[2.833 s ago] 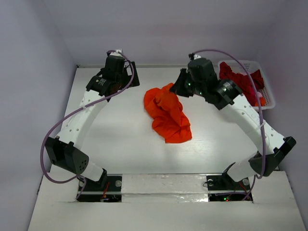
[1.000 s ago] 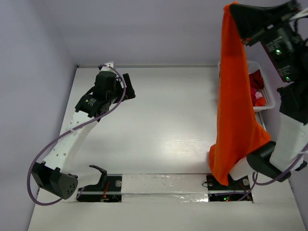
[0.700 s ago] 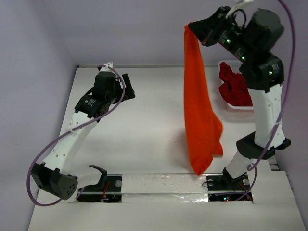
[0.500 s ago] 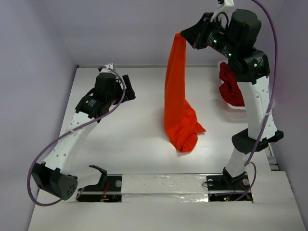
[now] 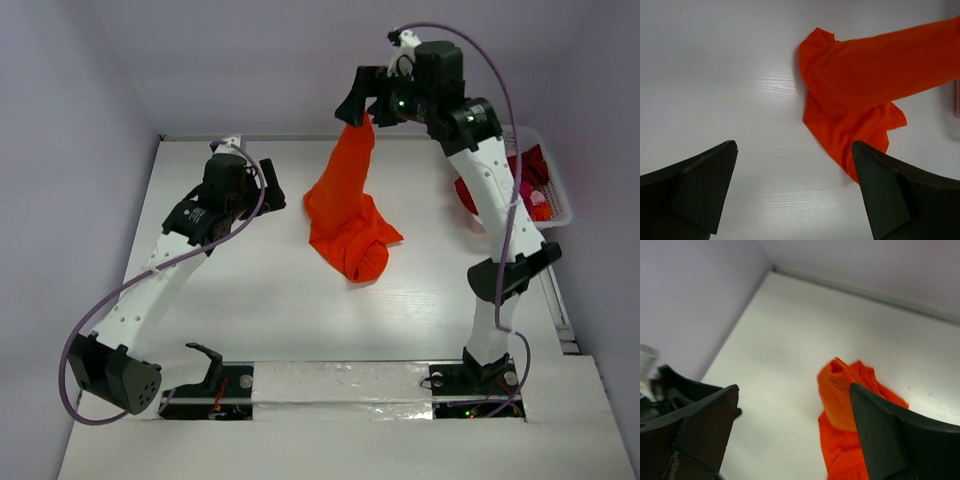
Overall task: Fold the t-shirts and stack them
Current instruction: Flatten out the tshirt
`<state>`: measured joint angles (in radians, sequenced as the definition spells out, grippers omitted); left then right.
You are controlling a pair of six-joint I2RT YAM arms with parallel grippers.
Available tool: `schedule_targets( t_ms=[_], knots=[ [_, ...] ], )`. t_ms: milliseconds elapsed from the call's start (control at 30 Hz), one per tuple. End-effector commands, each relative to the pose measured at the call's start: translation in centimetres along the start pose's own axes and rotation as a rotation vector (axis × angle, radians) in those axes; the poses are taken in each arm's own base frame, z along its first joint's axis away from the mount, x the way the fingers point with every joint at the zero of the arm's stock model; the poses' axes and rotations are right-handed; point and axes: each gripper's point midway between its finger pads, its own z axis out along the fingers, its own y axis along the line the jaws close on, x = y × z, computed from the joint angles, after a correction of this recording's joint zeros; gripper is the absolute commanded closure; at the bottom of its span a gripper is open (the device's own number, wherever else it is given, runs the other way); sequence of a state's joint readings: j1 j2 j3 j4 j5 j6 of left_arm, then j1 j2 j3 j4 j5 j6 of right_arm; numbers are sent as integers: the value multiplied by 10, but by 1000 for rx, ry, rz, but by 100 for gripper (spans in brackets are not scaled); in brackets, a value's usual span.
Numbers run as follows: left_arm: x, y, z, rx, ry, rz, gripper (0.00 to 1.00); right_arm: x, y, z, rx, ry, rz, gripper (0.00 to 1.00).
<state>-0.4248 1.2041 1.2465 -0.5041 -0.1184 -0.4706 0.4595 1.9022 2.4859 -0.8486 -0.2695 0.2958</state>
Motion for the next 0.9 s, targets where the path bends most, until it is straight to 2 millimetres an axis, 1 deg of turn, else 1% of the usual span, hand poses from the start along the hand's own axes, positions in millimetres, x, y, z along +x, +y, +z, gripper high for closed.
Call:
schedule_targets(
  t_ms=[0,33,67,133,167,200,233,267,300,333,367,433,533,567,600,667,700,733,767,800,833,867],
  knots=[
    [-3,-7,5,24,-14,-12,1,49,-18,17,44,155,20,0],
    [-2,-11,4,35,-10,-5,1,58,-25,19,73,177,29,0],
    [-4,-12,4,37,-14,-8,1,71,-33,21,99,211,43,0],
    [-4,-13,6,41,-14,-11,1,81,-41,21,154,225,43,0],
    [-5,-14,6,45,-15,-13,1,93,-52,21,202,241,58,0],
    [-4,-19,7,54,-10,-11,1,82,-60,9,274,191,46,0],
    [-5,-20,7,59,-11,-13,1,80,-66,3,311,169,44,0],
    [-4,-20,9,59,-9,-16,1,74,-72,-1,350,127,45,0],
    [0,-24,12,67,2,-10,1,71,-82,-15,420,98,39,0],
    [4,-28,14,75,11,-4,1,70,-86,-20,450,84,36,0],
    [8,-28,18,74,23,-5,1,71,-90,-23,477,86,34,0],
    [20,-36,25,89,54,7,1,75,-92,-20,479,109,26,0],
    [32,-46,34,103,76,18,1,90,-90,-11,441,163,33,0],
    [39,-55,34,123,89,32,1,94,-89,-9,438,174,50,0],
    [46,-59,40,122,108,46,1,100,-88,-7,430,192,66,0],
    [54,-73,41,137,133,76,1,127,-93,-4,442,253,126,0],
    [60,-70,47,117,159,84,1,139,-93,-2,436,274,146,0],
    [62,-70,49,116,166,84,1,152,-95,-2,435,293,166,0],
    [64,-70,51,113,173,81,1,175,-100,-3,439,318,193,0],
    [63,-70,52,112,169,77,1,187,-101,-4,438,333,206,0],
    [63,-71,53,114,165,75,1,197,-104,-7,447,342,216,4],
    [64,-73,54,123,170,74,1,218,-111,-8,468,369,234,9]
  ],
)
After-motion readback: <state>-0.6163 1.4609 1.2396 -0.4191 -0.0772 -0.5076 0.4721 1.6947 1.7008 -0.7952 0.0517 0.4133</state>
